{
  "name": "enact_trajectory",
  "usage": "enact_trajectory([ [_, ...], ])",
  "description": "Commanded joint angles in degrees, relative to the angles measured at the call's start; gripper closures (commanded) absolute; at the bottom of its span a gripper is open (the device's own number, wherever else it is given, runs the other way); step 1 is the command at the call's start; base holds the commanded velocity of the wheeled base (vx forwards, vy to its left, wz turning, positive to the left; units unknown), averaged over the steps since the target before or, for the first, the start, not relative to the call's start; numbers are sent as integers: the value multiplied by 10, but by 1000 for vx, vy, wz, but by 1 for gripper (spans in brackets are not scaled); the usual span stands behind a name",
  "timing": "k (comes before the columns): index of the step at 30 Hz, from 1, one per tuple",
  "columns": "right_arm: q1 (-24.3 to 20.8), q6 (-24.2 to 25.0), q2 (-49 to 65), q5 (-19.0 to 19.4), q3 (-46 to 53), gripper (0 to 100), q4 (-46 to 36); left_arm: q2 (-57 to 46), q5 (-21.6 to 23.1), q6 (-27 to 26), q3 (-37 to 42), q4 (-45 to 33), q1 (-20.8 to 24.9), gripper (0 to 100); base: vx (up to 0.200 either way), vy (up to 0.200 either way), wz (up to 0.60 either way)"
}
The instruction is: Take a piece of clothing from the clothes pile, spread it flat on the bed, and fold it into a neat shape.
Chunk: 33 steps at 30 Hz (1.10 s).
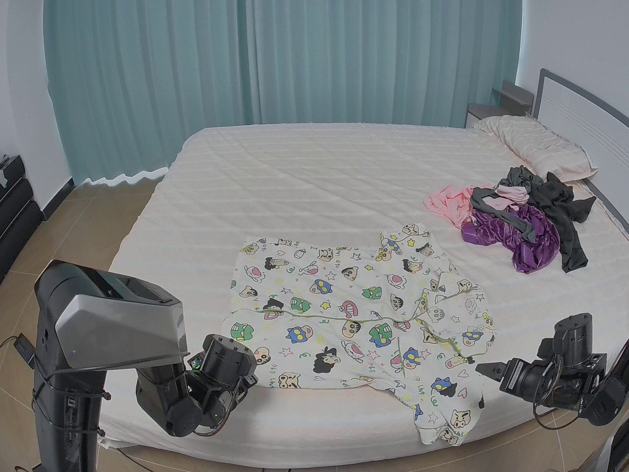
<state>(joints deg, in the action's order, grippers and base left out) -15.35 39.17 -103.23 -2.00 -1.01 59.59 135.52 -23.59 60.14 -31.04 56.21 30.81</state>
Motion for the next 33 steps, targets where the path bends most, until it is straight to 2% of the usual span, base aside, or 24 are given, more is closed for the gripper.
enact_trajectory([
  [1,-23,4,12,-28,10,0,-20,4,-4,8,40,87,-18,100,0,0,0],
  [3,-25,4,26,-34,10,0,-22,4,-4,8,45,116,-27,100,0,0,0],
  [9,-24,4,26,-33,10,0,-47,5,-4,8,40,116,-58,100,0,0,0],
  [14,-21,-14,-5,-31,-10,0,-41,5,-4,4,48,116,-64,100,0,0,0],
  [22,15,-96,-145,-20,-100,0,-25,11,-4,-8,46,120,-87,100,0,0,0],
  [27,35,-145,-192,14,-114,0,1,10,-1,-8,54,122,-76,100,0,0,0],
  [33,53,-153,-234,28,-117,0,15,10,1,-19,63,125,-68,100,0,0,0],
])
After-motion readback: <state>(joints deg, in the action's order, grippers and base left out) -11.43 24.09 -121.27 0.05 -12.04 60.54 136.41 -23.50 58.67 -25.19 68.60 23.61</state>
